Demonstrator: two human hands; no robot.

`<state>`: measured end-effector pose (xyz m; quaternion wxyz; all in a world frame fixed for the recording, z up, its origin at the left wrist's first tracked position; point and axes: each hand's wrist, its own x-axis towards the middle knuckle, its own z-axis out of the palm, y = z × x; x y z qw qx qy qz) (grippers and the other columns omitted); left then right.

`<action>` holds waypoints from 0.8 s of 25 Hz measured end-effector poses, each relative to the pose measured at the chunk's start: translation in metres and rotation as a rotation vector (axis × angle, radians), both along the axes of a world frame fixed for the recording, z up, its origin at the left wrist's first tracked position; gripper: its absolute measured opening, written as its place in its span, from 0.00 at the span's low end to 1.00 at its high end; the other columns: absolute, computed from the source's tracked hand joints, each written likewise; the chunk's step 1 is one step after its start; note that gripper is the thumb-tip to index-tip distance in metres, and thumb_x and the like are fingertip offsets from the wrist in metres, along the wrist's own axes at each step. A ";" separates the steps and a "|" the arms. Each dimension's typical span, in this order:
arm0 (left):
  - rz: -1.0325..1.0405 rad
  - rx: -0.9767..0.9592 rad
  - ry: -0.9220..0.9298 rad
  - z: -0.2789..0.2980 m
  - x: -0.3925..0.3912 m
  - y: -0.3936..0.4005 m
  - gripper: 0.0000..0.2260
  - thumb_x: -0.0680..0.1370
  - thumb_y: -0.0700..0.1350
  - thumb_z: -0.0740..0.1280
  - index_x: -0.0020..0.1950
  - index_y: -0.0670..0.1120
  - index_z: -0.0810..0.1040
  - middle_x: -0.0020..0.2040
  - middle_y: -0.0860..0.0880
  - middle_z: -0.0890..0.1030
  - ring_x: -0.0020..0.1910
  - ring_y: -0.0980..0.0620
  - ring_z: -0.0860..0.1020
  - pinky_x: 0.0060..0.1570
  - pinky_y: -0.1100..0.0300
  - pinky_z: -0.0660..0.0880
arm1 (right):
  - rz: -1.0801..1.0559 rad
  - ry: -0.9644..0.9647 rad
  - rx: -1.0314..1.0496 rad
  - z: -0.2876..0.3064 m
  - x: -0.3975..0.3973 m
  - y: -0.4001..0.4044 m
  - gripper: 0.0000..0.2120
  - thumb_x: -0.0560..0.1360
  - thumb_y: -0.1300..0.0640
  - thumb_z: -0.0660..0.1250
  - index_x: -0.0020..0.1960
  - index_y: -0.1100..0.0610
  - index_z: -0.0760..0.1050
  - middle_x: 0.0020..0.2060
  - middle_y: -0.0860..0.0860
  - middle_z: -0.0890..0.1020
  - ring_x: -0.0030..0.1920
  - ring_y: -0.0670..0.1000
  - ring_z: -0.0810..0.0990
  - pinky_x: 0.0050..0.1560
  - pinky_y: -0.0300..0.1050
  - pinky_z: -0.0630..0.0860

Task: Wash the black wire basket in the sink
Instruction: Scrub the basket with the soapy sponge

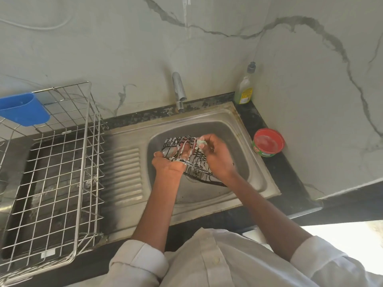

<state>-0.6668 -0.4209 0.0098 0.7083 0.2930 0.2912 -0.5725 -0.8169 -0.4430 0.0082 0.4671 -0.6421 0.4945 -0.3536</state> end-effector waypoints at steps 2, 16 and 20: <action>-0.023 0.016 -0.043 0.005 0.000 -0.002 0.24 0.89 0.53 0.50 0.53 0.36 0.77 0.56 0.34 0.80 0.51 0.35 0.78 0.49 0.39 0.85 | 0.046 -0.015 0.054 -0.004 -0.001 -0.004 0.04 0.83 0.63 0.65 0.56 0.56 0.78 0.48 0.46 0.84 0.42 0.42 0.80 0.42 0.31 0.72; -0.468 0.045 -0.922 0.033 -0.009 -0.008 0.46 0.79 0.76 0.39 0.70 0.45 0.79 0.60 0.41 0.87 0.60 0.42 0.85 0.64 0.42 0.79 | -0.200 -0.677 0.711 0.016 0.019 -0.047 0.12 0.83 0.70 0.58 0.56 0.58 0.76 0.41 0.53 0.80 0.32 0.46 0.72 0.28 0.38 0.66; -0.847 -0.055 -1.176 0.005 -0.024 0.009 0.49 0.74 0.82 0.43 0.81 0.49 0.69 0.76 0.46 0.75 0.71 0.45 0.78 0.67 0.51 0.78 | -0.258 -0.855 0.998 0.028 0.006 -0.060 0.06 0.84 0.68 0.58 0.57 0.63 0.72 0.47 0.63 0.80 0.35 0.53 0.74 0.29 0.44 0.78</action>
